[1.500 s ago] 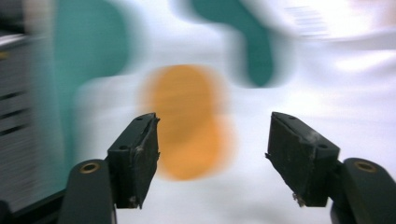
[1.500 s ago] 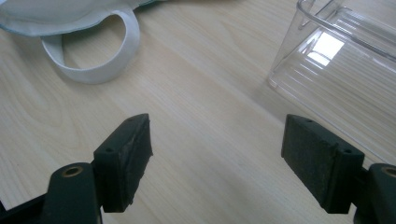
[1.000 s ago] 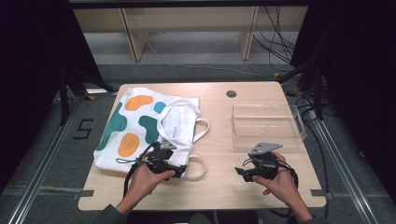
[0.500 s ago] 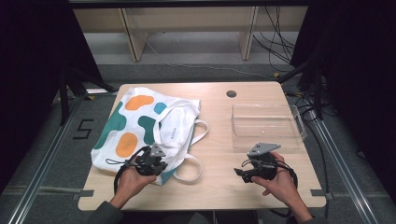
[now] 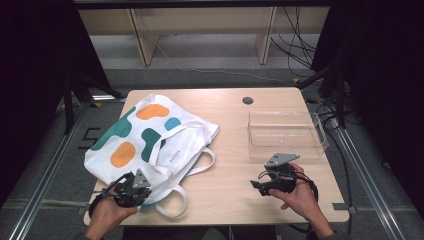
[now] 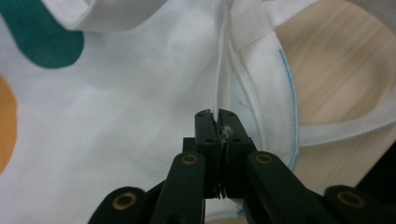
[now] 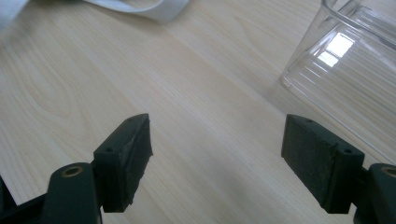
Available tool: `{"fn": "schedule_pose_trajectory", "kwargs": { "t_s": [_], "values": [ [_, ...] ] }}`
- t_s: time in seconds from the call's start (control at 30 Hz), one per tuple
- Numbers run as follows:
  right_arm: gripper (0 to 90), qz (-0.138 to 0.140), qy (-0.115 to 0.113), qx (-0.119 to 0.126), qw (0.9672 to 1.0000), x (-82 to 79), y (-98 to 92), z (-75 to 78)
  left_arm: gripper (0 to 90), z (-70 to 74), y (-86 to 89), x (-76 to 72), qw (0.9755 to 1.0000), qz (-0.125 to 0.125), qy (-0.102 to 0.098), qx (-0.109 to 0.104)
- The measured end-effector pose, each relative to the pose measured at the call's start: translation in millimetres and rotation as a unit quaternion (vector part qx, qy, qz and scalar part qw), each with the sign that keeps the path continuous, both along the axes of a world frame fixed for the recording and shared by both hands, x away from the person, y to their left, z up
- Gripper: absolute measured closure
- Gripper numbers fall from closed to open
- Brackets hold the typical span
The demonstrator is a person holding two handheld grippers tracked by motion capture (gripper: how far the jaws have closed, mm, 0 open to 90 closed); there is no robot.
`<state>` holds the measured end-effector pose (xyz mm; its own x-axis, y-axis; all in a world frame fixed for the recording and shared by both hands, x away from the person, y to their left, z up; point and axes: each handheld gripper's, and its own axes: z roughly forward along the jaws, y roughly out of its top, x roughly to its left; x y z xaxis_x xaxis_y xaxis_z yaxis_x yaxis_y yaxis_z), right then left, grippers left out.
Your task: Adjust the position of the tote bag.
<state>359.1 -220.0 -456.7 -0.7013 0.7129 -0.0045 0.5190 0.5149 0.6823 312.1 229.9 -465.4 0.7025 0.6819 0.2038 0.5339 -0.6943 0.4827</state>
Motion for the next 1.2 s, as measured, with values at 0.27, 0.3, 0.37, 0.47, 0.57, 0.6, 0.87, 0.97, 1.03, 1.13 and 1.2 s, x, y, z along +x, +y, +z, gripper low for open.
{"fn": "schedule_pose_trajectory", "kwargs": {
  "t_s": [0.27,0.3,0.37,0.47,0.57,0.6,0.87,0.97,1.03,1.13,1.2],
  "values": [
    [25.4,0.007,-0.005,-0.009,0.9999,7.0,12.7,-1.2,71.4,-1.0,22.2,-2.4,0.9979,0.064,0.004,0.006],
    [25.5,0.013,0.003,-0.015,0.9998,10.0,15.4,0.6,65.5,-2.1,21.8,-0.2,0.998,0.062,0.011,0.006],
    [25.6,0.012,-0.006,-0.009,0.9999,16.1,21.2,-2.1,63.3,-9.4,14.9,4.2,0.9976,0.066,0.016,-0.011],
    [26.2,0.013,-0.006,-0.014,0.9998,24.9,29.3,-2.7,70.1,-17.7,7.1,16.9,0.9982,0.047,0.038,-0.003],
    [27.1,0.018,-0.014,-0.017,0.9996,35.4,36.9,-3.6,86.6,-10.0,7.6,12.7,0.9992,0.039,0.009,-0.002],
    [27.1,0.018,-0.014,-0.017,0.9996,35.4,36.9,-3.6,86.8,-10.0,7.6,12.7,0.9992,0.039,0.009,-0.002],
    [29.5,0.017,-0.032,-0.004,0.9993,72.5,69.4,-8.1,87.0,24.6,38.4,-2.7,0.9937,0.077,-0.057,-0.057],
    [33.6,0.032,-0.031,-0.016,0.9989,94.2,101.9,-17.2,86.9,25.6,43.6,-6.3,0.9932,0.076,-0.05,-0.072],
    [34.1,0.035,-0.028,-0.02,0.9988,97.2,107.7,-19.2,86.9,24.5,43.4,-6.2,0.9916,0.086,-0.057,-0.078],
    [34.6,0.047,-0.04,-0.065,0.996,109.4,130.5,-28.7,86.9,27.3,45.1,-7.1,0.9913,0.086,-0.063,-0.078],
    [36.2,0.047,-0.056,-0.071,0.9948,116.7,140.0,-32.0,86.9,30.6,46.7,-8.4,0.9919,0.077,-0.066,-0.076]
  ]
}}
